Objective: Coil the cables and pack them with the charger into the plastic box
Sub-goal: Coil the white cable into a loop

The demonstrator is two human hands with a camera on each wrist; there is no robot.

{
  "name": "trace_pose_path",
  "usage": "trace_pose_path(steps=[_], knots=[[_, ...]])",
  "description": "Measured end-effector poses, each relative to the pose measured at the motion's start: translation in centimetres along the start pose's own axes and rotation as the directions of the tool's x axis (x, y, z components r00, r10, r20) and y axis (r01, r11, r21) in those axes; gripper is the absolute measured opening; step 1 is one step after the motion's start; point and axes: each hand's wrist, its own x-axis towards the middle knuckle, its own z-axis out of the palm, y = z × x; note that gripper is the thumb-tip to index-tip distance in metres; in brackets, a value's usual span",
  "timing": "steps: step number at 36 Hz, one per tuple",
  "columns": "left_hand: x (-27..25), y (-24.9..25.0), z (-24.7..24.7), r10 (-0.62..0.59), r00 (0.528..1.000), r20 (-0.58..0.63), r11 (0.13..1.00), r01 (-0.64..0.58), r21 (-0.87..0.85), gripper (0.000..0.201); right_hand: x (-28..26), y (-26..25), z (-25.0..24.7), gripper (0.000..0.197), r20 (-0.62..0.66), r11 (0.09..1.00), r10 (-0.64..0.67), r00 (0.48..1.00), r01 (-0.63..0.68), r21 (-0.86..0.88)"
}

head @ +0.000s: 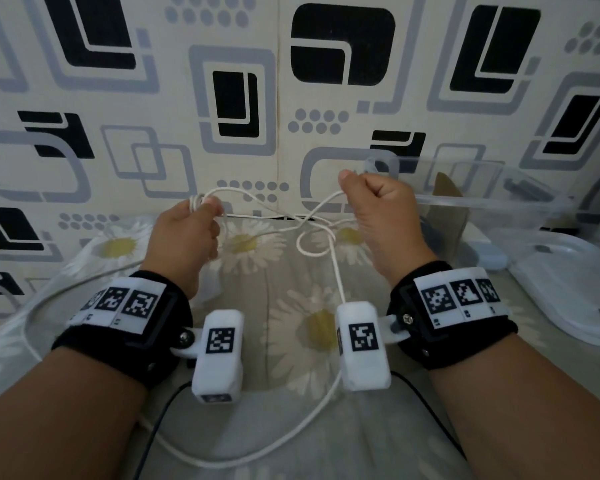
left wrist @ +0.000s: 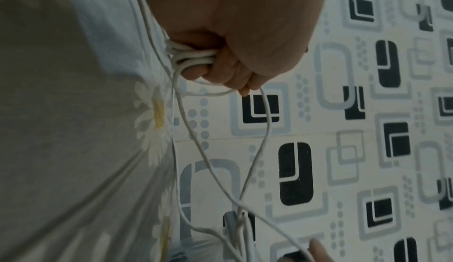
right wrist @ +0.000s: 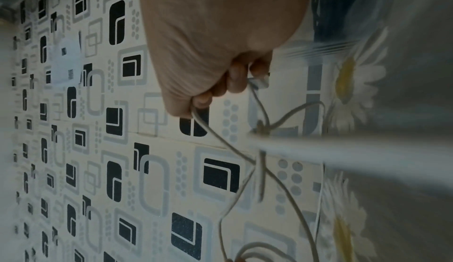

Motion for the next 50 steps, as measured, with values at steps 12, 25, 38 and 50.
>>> trace_pose_path(steps=[12, 25, 38, 50], knots=[[0.3, 0.5, -0.6, -0.093, 0.996, -0.017, 0.973, 0.087, -0.212, 0.022, -0.3, 0.4, 0.1, 0.008, 0.316, 0.892, 0.025, 0.949, 0.122, -0.436], [0.6, 0.6, -1.0, -0.114, 0.993, -0.041, 0.967, 0.102, -0.232, 0.023, -0.2, 0.8, 0.6, 0.034, 0.190, 0.921, 0.120, 0.974, -0.038, -0.387], [1.1, 0.4, -1.2, -0.131, 0.988, -0.084, 0.968, 0.109, -0.227, 0.023, -1.5, 0.1, 0.8, 0.047, 0.540, 0.857, 0.505, 0.674, -0.466, -0.220], [1.3, 0.2, -1.3, -0.159, 0.986, -0.049, 0.965, 0.144, -0.220, 0.023, -0.7, -0.1, 0.9, 0.024, 0.422, 0.680, 0.467, 0.777, -0.621, 0.391]])
